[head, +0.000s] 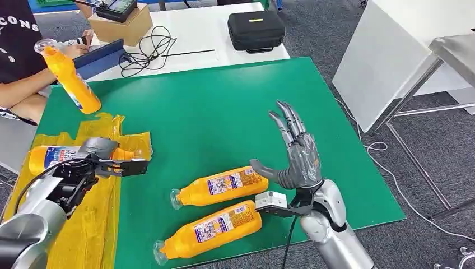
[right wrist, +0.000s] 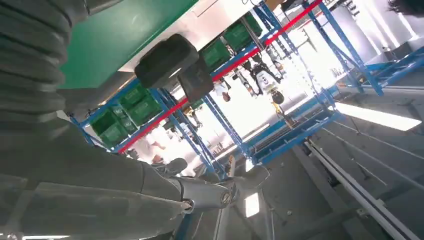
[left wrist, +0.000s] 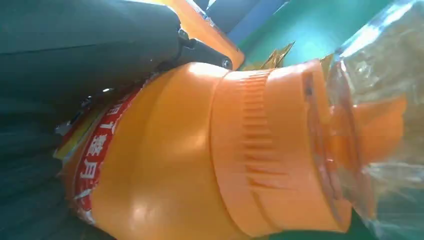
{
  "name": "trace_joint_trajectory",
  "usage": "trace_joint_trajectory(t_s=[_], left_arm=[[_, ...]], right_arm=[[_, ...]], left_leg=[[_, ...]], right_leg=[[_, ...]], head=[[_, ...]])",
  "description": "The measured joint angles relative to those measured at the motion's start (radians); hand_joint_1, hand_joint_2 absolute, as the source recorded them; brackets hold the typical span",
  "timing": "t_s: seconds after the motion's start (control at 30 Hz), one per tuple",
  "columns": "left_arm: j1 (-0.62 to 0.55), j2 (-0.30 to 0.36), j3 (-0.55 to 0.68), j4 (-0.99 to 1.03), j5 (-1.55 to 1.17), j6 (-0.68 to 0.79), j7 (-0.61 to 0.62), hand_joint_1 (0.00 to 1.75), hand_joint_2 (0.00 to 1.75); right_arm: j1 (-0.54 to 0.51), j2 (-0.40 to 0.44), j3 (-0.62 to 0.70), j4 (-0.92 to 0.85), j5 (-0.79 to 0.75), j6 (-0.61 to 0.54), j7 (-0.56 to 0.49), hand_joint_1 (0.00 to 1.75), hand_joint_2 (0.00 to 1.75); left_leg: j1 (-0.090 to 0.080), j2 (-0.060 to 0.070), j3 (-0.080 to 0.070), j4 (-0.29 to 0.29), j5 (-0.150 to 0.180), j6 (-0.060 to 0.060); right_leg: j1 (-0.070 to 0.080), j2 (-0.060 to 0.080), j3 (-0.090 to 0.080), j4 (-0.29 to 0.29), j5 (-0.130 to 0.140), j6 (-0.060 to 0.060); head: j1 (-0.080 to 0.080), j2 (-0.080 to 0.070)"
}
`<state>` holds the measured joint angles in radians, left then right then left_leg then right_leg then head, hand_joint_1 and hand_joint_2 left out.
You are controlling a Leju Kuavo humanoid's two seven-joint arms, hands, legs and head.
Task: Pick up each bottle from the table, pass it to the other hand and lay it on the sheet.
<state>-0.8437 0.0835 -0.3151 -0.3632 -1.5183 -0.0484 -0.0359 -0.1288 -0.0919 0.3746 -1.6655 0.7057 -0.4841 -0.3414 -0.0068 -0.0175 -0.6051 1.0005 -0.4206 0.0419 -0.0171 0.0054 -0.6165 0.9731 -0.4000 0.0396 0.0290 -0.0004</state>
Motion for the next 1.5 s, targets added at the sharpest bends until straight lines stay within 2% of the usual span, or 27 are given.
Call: trace_joint_trajectory(t_s=[0.03, 0.07, 0.1, 0.13, 0.17, 1.0, 1.13, 1.27, 1.5], left_arm=[[0.0, 0.0, 0.0, 0.002, 0.0, 0.0, 0.0, 1.75, 1.75], [0.0, 0.0, 0.0, 0.003, 0.0, 0.0, 0.0, 0.3, 1.75], [0.0, 0.0, 0.0, 0.005, 0.0, 0.0, -0.001, 0.0, 1.75], [-0.001, 0.0, 0.001, 0.006, 0.002, -0.002, -0.004, 0.0, 1.75], [-0.001, 0.0, 0.003, 0.008, 0.005, -0.005, -0.013, 0.0, 0.0], [0.021, -0.011, 0.05, 0.019, 0.01, 0.106, -0.002, 0.0, 0.0], [0.023, -0.023, 0.071, 0.01, 0.054, 0.193, -0.089, 0.0, 0.0], [0.026, -0.04, 0.097, -0.063, 0.098, 0.245, -0.162, 0.0, 0.0], [0.083, -0.042, 0.107, -0.308, 0.187, 0.227, -0.203, 0.0, 0.0]], right_arm=[[0.0, 0.0, 0.0, 0.001, 0.0, 0.0, 0.0, 0.0, 1.75], [0.0, 0.0, 0.0, 0.003, 0.0, 0.0, 0.0, 0.0, 1.75], [0.0, 0.0, 0.0, 0.003, 0.0, 0.0, 0.0, 0.0, 1.75], [0.0, 0.0, 0.0, 0.004, 0.0, 0.0, 0.0, 0.0, 1.75], [0.0, 0.001, 0.0, 0.005, 0.0, 0.0, 0.001, 0.0, 1.75], [0.015, 0.025, -0.01, 0.018, 0.007, 0.036, 0.003, 0.0, 1.75], [0.018, 0.028, -0.016, 0.019, 0.014, 0.036, 0.003, 0.0, 1.75], [0.032, 0.028, -0.027, 0.019, 0.025, 0.036, 0.009, 0.0, 1.75], [0.079, 0.034, -0.052, 0.005, 0.05, 0.045, 0.01, 0.0, 1.75]], left_leg=[[0.0, 0.0, 0.0, 0.0, 0.0, 0.0], [0.0, 0.0, 0.0, 0.0, 0.0, 0.0], [0.0, 0.0, 0.0, 0.0, 0.0, 0.0], [0.0, 0.0, 0.0, 0.0, 0.0, 0.0], [0.0, 0.0, 0.0, 0.0, 0.0, 0.0], [0.0, 0.0, 0.0, 0.0, 0.0, 0.0], [0.0, 0.0, 0.0, 0.0, 0.0, 0.0], [0.0, -0.001, 0.0, 0.0, 0.0, 0.0], [0.0, -0.001, 0.0, 0.0, 0.0, 0.0]], right_leg=[[0.0, 0.0, 0.0, 0.0, 0.0, 0.0], [0.0, 0.0, 0.0, 0.0, 0.0, 0.0], [0.0, 0.0, 0.0, 0.0, 0.0, 0.0], [0.0, 0.0, 0.0, 0.0, 0.0, 0.0], [0.0, 0.0, 0.0, 0.0, 0.0, 0.0], [0.0, 0.0, 0.0, 0.0, 0.0, 0.0], [0.0, 0.0, 0.0, 0.0, 0.0, 0.0], [0.0, -0.001, 0.0, 0.0, 0.0, 0.0], [0.0, 0.0, 0.0, 0.0, 0.0, 0.0]], head=[[0.0, 0.0], [0.0, 0.0], [0.0, 0.0], [0.0, 0.0], [0.0, 0.0], [0.0, 0.0], [0.0, 0.0], [0.0, 0.0], [0.0, 0.0]])
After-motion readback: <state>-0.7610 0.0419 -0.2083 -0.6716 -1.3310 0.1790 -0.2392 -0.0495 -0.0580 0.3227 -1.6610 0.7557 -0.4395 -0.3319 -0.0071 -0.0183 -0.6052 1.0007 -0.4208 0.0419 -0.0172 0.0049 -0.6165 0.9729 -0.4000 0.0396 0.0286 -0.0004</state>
